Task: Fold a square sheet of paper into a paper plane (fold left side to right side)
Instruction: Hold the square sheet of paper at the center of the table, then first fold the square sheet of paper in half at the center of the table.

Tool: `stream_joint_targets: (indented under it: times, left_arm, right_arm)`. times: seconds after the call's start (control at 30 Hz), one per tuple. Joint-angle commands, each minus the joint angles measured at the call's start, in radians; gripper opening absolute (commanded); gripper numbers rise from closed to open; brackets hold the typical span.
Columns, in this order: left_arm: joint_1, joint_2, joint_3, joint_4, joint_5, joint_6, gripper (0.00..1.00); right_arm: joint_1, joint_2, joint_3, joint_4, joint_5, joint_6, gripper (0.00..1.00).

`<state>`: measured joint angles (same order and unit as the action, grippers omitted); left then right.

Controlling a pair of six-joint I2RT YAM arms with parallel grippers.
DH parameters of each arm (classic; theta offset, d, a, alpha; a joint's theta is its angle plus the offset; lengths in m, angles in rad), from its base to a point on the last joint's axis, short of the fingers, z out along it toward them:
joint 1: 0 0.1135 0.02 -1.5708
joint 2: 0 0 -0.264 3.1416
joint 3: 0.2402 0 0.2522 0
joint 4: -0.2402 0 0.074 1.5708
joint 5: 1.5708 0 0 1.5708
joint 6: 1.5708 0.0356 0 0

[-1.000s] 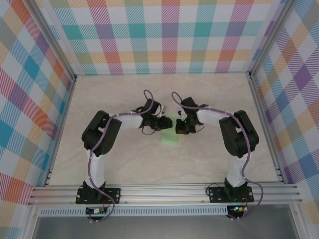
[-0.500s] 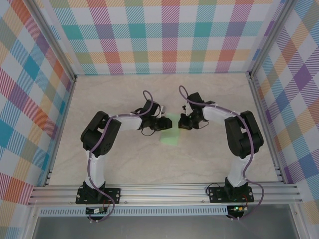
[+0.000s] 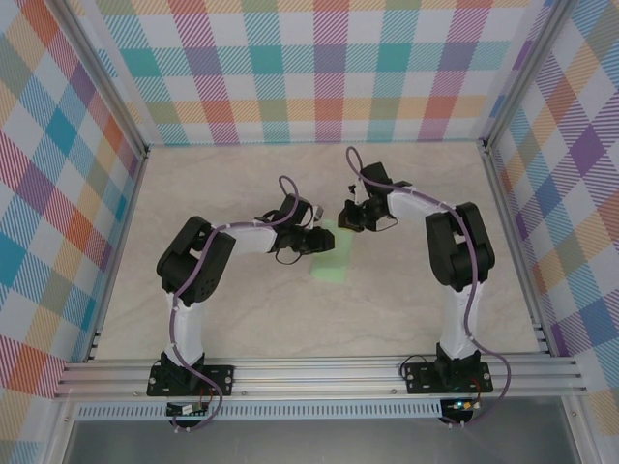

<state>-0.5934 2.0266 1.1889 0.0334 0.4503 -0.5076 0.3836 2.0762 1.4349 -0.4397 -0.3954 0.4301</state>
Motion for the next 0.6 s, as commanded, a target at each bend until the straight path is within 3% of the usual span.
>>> stream_joint_targets:
  times: [0.0, 0.57]
  left_arm:
    - [-0.026, 0.024, -0.017, -0.088, -0.025, 0.014, 0.34]
    - [-0.04, -0.092, -0.133, -0.117, 0.028, 0.102, 0.34]
  right_arm:
    - [0.016, 0.041, 0.044, -0.034, -0.027, 0.005, 0.07]
    - [0.018, 0.115, 0.076, -0.158, 0.105, -0.025, 0.06]
